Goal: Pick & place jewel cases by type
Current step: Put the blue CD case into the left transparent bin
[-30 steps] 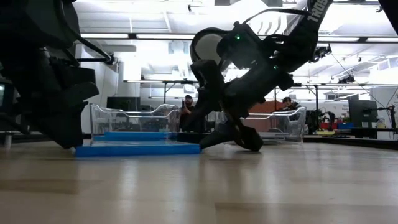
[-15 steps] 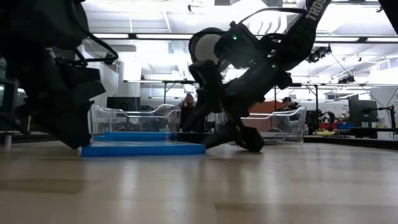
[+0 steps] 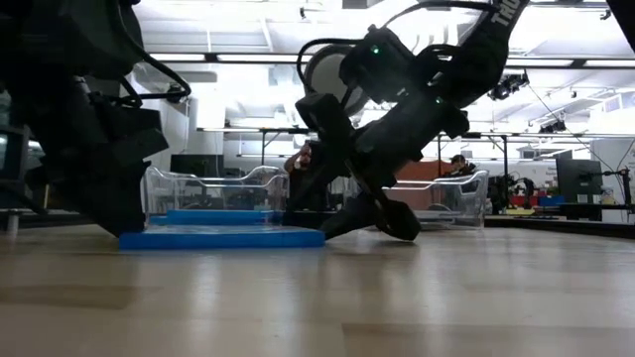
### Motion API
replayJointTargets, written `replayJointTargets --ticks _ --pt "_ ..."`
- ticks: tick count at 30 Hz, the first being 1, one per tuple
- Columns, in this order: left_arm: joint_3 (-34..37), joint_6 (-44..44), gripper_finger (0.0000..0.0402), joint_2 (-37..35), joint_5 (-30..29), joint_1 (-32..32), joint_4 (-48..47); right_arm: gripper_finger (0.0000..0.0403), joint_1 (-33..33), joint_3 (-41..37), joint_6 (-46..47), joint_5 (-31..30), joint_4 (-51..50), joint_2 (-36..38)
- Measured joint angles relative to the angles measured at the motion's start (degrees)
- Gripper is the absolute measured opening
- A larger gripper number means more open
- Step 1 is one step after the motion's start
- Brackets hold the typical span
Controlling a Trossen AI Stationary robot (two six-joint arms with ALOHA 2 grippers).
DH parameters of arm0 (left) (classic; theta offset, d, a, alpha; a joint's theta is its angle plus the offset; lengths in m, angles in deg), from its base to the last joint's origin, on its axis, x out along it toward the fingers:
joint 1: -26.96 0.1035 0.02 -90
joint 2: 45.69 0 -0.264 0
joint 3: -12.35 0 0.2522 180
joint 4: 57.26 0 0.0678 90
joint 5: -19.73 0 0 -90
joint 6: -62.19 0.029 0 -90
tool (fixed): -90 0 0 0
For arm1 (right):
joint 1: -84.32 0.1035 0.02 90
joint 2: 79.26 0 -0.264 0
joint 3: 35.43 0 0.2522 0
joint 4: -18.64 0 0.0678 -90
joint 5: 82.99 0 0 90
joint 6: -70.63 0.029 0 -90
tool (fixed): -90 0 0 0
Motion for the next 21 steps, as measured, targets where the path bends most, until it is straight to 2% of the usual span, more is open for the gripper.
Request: replayJointTargets --ticks 14,21 --pt "-0.11 1.45 0.0165 -0.02 0.15 0.00 0.04 0.0200 2.19 0.21 -1.36 -0.48 1.43 5.39" --pt "-0.23 1.42 0.0166 -0.01 -0.08 0.02 0.85 0.0200 3.26 0.68 -0.16 -2.19 7.19 5.70"
